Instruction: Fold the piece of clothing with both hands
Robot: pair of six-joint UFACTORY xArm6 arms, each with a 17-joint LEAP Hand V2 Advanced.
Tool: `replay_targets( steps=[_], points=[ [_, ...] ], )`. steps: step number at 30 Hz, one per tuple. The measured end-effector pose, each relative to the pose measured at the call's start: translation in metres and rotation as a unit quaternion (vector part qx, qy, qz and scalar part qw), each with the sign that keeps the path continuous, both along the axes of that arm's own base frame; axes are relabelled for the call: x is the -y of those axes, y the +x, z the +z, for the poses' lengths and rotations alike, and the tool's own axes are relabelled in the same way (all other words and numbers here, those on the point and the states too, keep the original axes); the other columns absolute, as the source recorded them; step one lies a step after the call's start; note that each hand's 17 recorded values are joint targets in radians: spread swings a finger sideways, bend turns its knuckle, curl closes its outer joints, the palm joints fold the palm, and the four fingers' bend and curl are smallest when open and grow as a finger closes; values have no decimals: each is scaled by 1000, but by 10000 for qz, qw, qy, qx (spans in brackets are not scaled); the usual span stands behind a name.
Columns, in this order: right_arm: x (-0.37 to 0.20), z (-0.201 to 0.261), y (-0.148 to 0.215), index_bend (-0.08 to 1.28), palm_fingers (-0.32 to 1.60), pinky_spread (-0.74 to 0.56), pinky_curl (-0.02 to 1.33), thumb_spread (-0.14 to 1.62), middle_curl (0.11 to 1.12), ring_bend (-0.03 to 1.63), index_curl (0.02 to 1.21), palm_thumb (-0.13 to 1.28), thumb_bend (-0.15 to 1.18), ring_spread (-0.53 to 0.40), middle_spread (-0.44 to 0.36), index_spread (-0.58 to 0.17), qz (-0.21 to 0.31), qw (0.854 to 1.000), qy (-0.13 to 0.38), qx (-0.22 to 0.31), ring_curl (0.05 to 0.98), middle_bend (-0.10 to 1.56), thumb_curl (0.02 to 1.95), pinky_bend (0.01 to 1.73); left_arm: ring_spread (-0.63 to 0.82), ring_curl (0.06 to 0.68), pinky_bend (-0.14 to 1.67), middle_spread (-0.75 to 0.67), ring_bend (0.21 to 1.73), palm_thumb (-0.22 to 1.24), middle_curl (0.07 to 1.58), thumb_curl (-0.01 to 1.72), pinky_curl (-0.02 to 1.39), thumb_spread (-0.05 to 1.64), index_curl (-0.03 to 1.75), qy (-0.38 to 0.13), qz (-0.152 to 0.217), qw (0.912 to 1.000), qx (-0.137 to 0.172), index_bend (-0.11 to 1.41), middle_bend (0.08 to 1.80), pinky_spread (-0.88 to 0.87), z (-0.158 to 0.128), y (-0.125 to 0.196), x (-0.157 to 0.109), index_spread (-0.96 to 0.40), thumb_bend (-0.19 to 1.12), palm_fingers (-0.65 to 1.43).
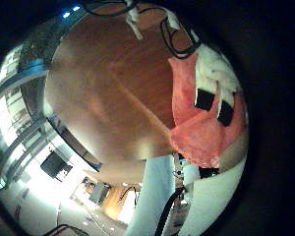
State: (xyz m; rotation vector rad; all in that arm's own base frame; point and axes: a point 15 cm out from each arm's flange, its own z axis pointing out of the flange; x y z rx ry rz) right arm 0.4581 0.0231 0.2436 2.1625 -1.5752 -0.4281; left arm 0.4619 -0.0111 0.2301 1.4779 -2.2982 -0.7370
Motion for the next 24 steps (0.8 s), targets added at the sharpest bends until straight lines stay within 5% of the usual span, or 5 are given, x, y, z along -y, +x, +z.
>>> replay_targets(
  steps=[9,15,19,24],
  points=[
    [0,-36,55,841,858,-291,878,1165,835,1364,977,891,-21,-249,-149,-368,-65,9964,36,846,748,1229,705,1180,-473,512,841,-603,1267,728,1014,645,680,1074,1514,26,117,9988,475,202,913,-706,-31,32,-7,-628,-33,1010],
    [8,-38,69,335,236,-377,833,1214,738,1401,823,804,-27,-275,-229,-392,-266,9933,16,1121,722,960,626,1114,-494,505,757,-594,1195,628,980,577,698,1050,1445,-83,347,9963,783,190,815,-701,-37,48,-18,-616,-45,767],
    [13,-23,78,244,-79,-226,788,1238,599,1193,677,689,-46,-223,-199,-426,-368,9895,63,1397,633,640,559,1060,-482,531,822,-536,1268,564,928,527,745,1058,1347,-324,584,9926,1010,138,558,-692,-31,56,-18,-583,-37,524],
    [28,24,80,188,-77,49,706,1241,480,940,560,552,-43,-97,-147,-432,-490,9817,121,1837,508,428,468,936,-417,531,906,-328,1259,522,829,480,801,1070,1167,-517,821,9867,1301,94,268,-631,-13,63,-28,-465,-29,179]
  ],
)
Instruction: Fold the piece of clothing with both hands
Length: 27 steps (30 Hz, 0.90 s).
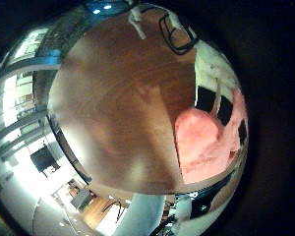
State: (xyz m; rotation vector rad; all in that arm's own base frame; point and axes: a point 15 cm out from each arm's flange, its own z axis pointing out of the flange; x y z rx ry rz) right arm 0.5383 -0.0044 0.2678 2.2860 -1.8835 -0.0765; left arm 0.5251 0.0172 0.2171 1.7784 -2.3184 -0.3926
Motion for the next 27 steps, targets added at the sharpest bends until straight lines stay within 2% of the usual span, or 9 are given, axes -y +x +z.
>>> replay_targets(
  steps=[3,5,7,10,17,21,27],
  points=[
    [15,38,-2,168,-26,173,659,1233,451,869,509,497,-36,-45,-138,-434,-134,9993,15,345,464,393,426,875,-344,515,874,-192,1200,512,777,460,810,1075,1060,-89,113,9996,245,119,230,-550,19,4,-8,-372,-26,94],
    [20,64,-8,165,33,232,628,1228,445,860,480,474,-30,-32,-173,-430,-167,9984,22,536,446,417,405,832,-296,498,854,-114,1160,510,740,448,811,1083,991,-140,141,9992,353,127,217,-499,33,2,-15,-312,-24,67],
    [27,81,-19,166,63,276,600,1219,433,862,455,451,-31,-28,-201,-430,-180,9981,27,595,432,410,386,801,-259,481,812,-54,1127,514,708,438,804,1089,928,-202,96,9992,328,136,223,-445,41,-8,-20,-257,-22,64],
    [33,83,-53,173,60,309,565,1204,420,840,431,428,-28,-31,-222,-426,-118,9996,46,261,419,402,363,742,-197,458,752,8,1065,508,673,424,792,1097,853,-290,44,9994,180,159,239,-366,42,-29,-24,-196,-24,61],
    [45,32,-130,171,66,336,491,1161,392,755,387,409,-22,-45,-226,-408,-105,9981,100,-604,374,376,334,645,-102,416,623,70,976,494,604,400,755,1114,724,-449,-92,9987,-231,180,243,-206,14,-84,-21,-120,-22,93],
    [50,-3,-151,162,86,340,462,1136,379,731,363,413,-23,-47,-227,-403,-59,9972,106,-743,355,350,326,627,-71,399,567,87,941,498,572,391,735,1120,672,-457,-129,9988,-148,183,235,-143,-8,-101,-20,-101,-20,114],
    [52,-41,-169,174,51,330,420,1099,370,621,348,426,-23,-19,-162,-401,-59,9944,116,-1053,317,327,321,573,-15,370,468,102,870,492,537,380,695,1127,619,-459,-160,9986,-210,192,234,-46,-24,-110,-14,-83,-22,118]
  ],
)
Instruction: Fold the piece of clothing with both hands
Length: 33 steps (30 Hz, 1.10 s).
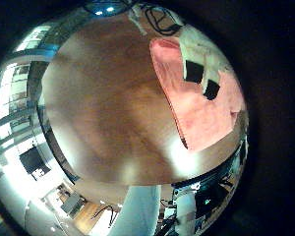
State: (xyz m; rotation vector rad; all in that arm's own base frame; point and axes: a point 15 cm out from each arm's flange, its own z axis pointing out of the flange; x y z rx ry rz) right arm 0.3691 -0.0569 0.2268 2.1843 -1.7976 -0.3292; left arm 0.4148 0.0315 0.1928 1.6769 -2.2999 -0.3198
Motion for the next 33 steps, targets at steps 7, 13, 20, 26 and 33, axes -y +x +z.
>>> replay_targets(
  steps=[7,13,20,26,33],
  points=[
    [-1,-41,5,169,39,328,380,1072,353,535,332,444,-21,41,-107,-390,181,9996,-210,-93,283,271,320,532,42,339,385,112,805,491,499,373,644,1131,571,13,-27,10000,-77,190,212,42,-6,-3,2,-68,-20,141],
    [5,-65,8,159,61,327,354,1053,347,499,316,499,-16,68,-88,-384,92,9982,-583,-95,268,246,331,503,67,322,345,123,777,491,473,369,612,1132,536,47,-46,9999,-100,184,194,73,-7,-4,0,-64,-20,166],
    [25,-70,23,114,520,70,342,1037,380,735,264,677,10,-117,-133,-364,59,9930,-1166,169,310,350,381,618,78,305,331,127,750,494,446,367,589,1137,505,77,-64,9999,-121,183,188,104,-7,-4,-1,-63,-20,182],
    [35,-68,26,173,932,-399,421,1012,483,918,257,755,-17,-305,-253,-405,70,9912,-1267,377,400,550,411,928,74,297,317,128,744,497,426,365,569,1140,487,94,-77,9998,-180,185,184,112,-9,-6,-1,-63,-19,201],
    [67,-63,21,427,1190,-478,477,999,619,1007,413,789,-19,-338,-310,-483,-64,9879,-1401,664,484,753,427,970,66,293,319,117,747,499,409,362,555,1141,469,89,-143,9992,-376,185,186,99,-14,-19,5,-62,-20,217]
  ],
)
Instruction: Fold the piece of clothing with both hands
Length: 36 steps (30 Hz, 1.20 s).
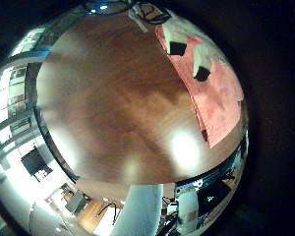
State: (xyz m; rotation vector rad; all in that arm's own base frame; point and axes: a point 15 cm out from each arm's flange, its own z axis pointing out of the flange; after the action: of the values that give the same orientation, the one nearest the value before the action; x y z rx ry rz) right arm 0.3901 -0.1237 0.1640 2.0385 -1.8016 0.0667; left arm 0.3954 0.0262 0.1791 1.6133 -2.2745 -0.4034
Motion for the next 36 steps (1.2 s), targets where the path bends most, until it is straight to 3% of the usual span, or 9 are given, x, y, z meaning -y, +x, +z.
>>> replay_targets(
  steps=[7,13,19,25,36],
  points=[
    [34,2,-6,651,1152,-431,547,1011,724,1108,581,810,-16,-318,-309,-483,-282,9992,-33,288,552,887,431,1078,53,287,318,113,742,498,399,357,542,1148,456,-19,-58,9999,-143,184,189,94,-13,-12,8,-62,-18,225],
    [52,12,1,756,1110,-380,606,1055,796,1180,694,828,-19,-295,-292,-465,-354,9948,16,954,601,973,425,1154,47,284,323,112,740,497,392,356,536,1152,446,-66,-138,9997,-201,183,188,94,-24,-16,25,-62,-20,230],
    [45,38,17,835,1105,-337,651,1123,842,1219,784,842,-3,-280,-262,-431,-150,9828,36,1839,634,1033,413,1196,45,281,324,113,741,494,390,356,530,1155,439,-60,-154,9998,-128,182,189,93,-13,-16,29,-62,-19,239],
    [32,83,21,865,1088,-314,679,1158,863,1245,841,929,3,-272,-233,-405,50,9707,-54,2403,653,1072,446,1204,44,280,322,103,743,494,388,357,524,1156,436,-10,-58,10000,19,184,192,87,10,-12,13,-62,-19,246],
    [-97,180,49,863,1103,-309,696,1166,869,1256,889,925,-14,-258,-199,-378,1473,9379,151,3136,660,1097,473,1201,33,274,325,97,744,493,383,358,513,1156,429,-93,416,9991,66,182,190,79,26,-18,-43,-62,-19,251]
  ],
)
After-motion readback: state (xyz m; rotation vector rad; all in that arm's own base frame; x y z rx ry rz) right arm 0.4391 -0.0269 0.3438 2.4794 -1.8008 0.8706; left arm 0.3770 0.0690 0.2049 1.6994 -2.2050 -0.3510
